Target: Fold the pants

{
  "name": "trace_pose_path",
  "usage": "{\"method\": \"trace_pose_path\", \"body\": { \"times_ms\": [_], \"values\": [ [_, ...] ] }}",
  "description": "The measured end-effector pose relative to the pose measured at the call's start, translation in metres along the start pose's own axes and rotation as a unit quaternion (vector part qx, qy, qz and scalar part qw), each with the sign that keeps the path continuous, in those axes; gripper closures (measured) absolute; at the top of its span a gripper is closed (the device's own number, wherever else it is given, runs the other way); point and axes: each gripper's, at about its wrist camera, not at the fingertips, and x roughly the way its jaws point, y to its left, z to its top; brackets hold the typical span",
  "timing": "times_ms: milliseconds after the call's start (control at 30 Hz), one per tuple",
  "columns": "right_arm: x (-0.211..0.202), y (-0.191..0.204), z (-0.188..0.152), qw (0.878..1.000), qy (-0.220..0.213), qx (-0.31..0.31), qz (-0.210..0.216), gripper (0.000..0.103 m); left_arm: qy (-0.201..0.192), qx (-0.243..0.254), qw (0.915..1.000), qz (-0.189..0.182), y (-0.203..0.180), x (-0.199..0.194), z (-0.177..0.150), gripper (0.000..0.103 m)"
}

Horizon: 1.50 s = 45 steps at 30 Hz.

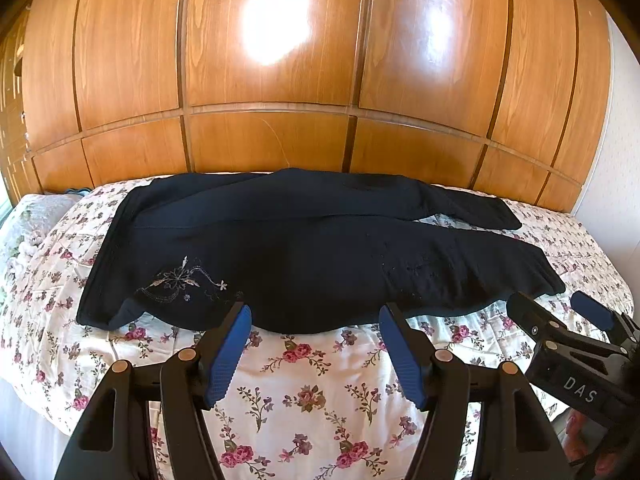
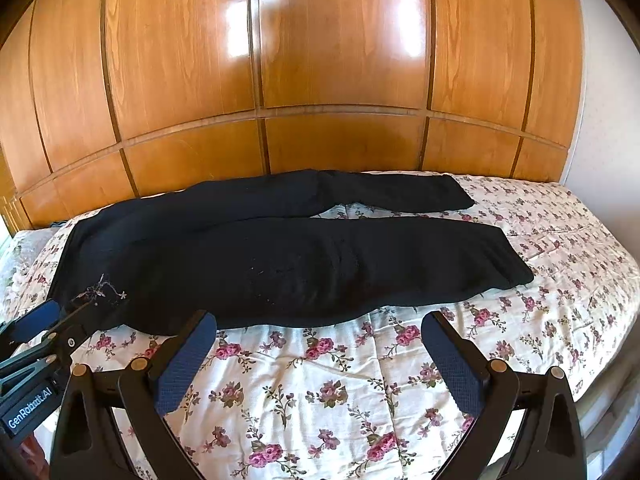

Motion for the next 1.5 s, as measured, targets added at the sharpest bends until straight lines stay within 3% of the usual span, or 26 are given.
{"method": "trace_pose_path", "body": {
  "times_ms": [1500],
  "values": [
    [0.008, 0.001, -0.004, 1.0, 0.013, -0.004, 0.003, 0.0, 0.017, -0.003, 0.9998, 0.007, 0.005, 0.011, -0.005, 0.035]
  ]
}}
